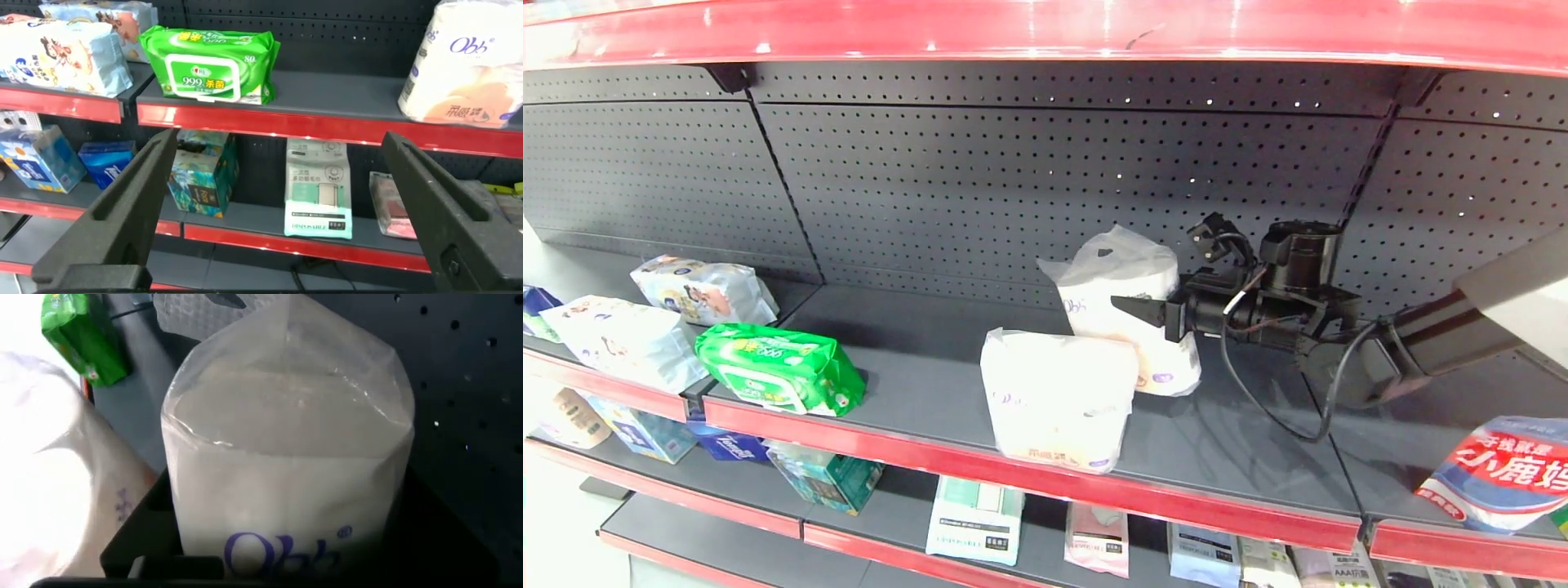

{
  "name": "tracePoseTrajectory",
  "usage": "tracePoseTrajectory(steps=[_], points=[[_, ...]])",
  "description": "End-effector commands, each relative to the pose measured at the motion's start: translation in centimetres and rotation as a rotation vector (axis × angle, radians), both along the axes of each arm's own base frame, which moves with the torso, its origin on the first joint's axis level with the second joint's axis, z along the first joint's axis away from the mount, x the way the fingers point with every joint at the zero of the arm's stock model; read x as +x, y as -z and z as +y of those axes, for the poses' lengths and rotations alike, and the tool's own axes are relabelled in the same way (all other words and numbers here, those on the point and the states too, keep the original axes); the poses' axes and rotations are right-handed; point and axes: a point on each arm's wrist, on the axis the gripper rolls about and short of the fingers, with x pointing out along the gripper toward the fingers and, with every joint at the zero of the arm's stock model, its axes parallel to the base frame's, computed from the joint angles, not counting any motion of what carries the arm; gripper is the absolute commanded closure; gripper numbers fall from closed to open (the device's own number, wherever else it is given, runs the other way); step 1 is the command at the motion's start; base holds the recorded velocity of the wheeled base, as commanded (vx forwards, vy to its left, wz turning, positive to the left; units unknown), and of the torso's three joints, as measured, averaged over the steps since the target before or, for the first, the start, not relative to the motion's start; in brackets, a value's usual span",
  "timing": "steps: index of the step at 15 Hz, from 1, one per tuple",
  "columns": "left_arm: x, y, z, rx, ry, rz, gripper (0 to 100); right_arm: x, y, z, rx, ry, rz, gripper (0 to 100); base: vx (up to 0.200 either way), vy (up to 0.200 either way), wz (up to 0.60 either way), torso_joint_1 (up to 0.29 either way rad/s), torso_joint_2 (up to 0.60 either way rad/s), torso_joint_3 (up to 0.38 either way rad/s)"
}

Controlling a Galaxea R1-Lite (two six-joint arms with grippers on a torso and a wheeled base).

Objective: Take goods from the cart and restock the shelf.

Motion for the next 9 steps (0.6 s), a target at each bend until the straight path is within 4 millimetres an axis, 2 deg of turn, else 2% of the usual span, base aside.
tracePoseTrajectory(steps=[1, 6, 8, 9], points=[[0.0, 0.0, 0.0, 0.0, 0.0, 0.0, 0, 1.7, 1.0, 0.9, 0.005, -0.007, -0.003, 100, 0.0, 0.0, 0.0, 0.0, 0.0, 0.0], [0.0, 0.0, 0.0, 0.0, 0.0, 0.0, 0, 2.7, 1.5, 3.0, 0.029, -0.041, -0.003, 100, 0.0, 0.0, 0.0, 0.0, 0.0, 0.0], [0.0, 0.0, 0.0, 0.0, 0.0, 0.0, 0, 2.6, 2.3, 3.0, 0.02, -0.042, 0.018, 100, 0.0, 0.0, 0.0, 0.0, 0.0, 0.0], [0.0, 0.0, 0.0, 0.0, 0.0, 0.0, 0, 2.7, 3.0, 2.2, -0.004, -0.027, 0.023, 100, 0.0, 0.0, 0.0, 0.0, 0.0, 0.0]])
